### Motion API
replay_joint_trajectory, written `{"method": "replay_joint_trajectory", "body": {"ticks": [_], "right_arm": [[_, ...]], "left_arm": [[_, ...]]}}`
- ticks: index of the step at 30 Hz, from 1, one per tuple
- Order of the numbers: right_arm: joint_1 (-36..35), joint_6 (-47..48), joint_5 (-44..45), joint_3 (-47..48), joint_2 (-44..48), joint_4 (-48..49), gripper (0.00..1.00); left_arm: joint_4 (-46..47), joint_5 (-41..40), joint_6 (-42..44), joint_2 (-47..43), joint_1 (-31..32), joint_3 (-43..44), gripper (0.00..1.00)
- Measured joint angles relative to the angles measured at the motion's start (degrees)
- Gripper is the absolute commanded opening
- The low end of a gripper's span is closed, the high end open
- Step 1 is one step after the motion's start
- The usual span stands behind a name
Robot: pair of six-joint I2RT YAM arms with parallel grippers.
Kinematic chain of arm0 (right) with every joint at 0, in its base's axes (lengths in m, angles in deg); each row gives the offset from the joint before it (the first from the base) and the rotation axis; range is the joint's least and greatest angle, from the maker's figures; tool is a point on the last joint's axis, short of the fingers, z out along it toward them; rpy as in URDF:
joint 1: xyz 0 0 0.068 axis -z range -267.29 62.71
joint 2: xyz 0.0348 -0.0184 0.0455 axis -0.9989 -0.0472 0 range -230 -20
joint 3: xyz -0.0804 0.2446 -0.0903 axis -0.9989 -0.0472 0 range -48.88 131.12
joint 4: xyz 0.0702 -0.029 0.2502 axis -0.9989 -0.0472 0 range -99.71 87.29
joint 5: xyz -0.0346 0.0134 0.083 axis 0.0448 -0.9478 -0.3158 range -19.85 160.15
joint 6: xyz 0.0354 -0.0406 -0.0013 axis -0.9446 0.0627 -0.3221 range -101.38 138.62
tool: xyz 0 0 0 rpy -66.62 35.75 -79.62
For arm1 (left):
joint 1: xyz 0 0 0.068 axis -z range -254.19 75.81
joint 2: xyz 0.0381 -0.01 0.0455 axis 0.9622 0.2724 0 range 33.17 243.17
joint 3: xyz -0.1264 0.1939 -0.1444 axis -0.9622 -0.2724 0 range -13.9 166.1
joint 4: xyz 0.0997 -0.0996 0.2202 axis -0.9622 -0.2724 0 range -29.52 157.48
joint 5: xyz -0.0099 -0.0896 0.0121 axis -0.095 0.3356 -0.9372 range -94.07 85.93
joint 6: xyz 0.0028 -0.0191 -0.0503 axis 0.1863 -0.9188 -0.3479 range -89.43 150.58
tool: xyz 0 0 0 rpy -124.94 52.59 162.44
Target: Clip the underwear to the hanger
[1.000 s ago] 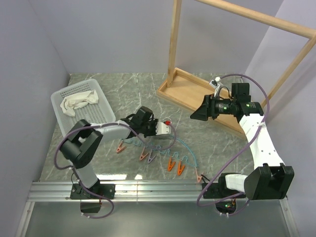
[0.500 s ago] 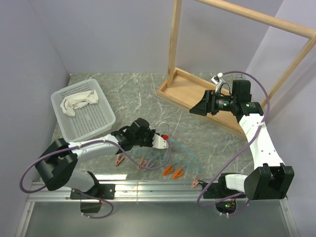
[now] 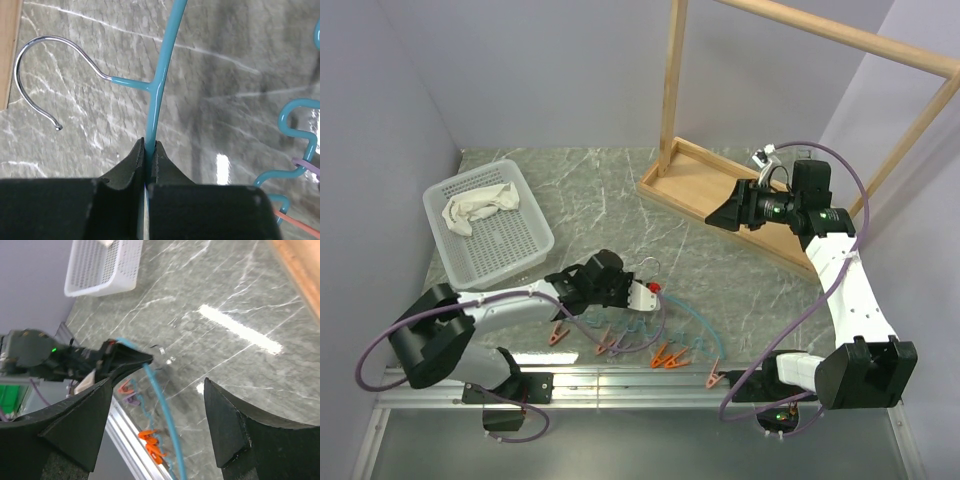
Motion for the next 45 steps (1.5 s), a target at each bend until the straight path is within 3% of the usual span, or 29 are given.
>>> {"method": "replay_joint_trajectory", "body": {"ticks": [12,25,32,45], "right_arm": [[-0.02,-4.15,11.04,-0.28,-0.61,6.14,0.82],[3.80,-6.32,33.79,-1.92,4.35,10.49,0.83],[4.09,-6.49,38.01,-2.82,4.81,10.62,0.83],[4.22,-5.27,34.82,-3.76,6.12,10.54,0.83]], "left_arm": [[-0.37,0.00,-0.70,-6.97,1.07,-4.26,0.00],[-0.17,-0.39,-1.88,-7.04,-2.29,-6.34,0.00],[0.42,-0.46,-2.34,0.09,-9.07,-1.42,0.00],[6.75,-0.79,-1.53,17.51,-15.12,14.36,0.00]]}}
